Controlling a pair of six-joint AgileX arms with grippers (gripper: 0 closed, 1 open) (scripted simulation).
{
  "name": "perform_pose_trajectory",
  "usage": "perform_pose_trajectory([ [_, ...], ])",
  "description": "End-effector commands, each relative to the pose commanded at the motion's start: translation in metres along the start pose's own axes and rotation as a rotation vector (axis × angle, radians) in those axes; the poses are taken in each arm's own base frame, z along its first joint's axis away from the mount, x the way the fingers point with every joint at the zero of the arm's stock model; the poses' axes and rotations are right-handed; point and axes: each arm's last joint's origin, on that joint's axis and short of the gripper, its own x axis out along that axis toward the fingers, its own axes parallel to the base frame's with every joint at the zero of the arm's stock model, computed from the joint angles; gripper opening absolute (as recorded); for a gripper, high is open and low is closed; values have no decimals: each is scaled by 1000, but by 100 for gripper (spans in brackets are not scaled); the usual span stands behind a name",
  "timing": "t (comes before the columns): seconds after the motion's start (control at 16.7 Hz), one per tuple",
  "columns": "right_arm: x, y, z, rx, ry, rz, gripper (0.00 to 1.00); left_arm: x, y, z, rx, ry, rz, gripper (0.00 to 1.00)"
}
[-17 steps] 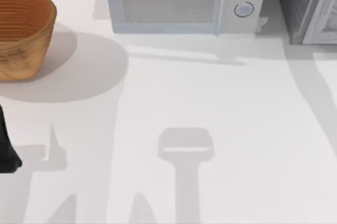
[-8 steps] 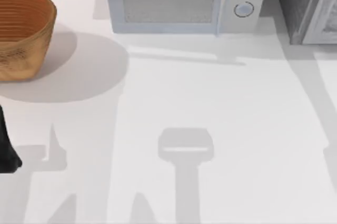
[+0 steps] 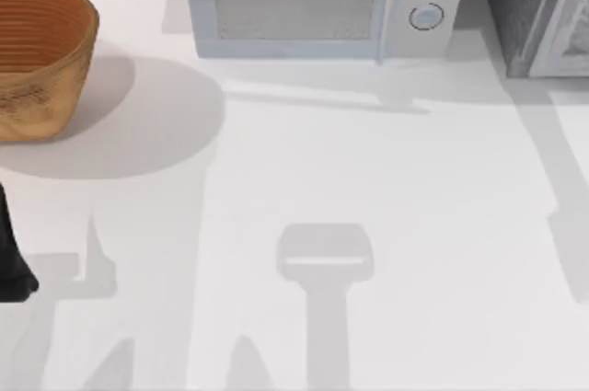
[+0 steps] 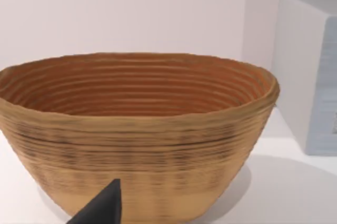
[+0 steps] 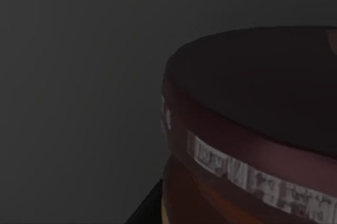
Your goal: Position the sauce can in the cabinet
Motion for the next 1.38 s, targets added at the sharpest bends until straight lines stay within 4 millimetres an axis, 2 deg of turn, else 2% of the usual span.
perform_pose_trajectory([
  [0.3,2,0,-1,-1,1,-1,0,0,0,0,0,0,0,100],
  [1.08,2,0,-1,-1,1,-1,98,0,0,0,0,0,0,100],
  [1.38,2,0,-1,-1,1,-1,100,0,0,0,0,0,0,100],
])
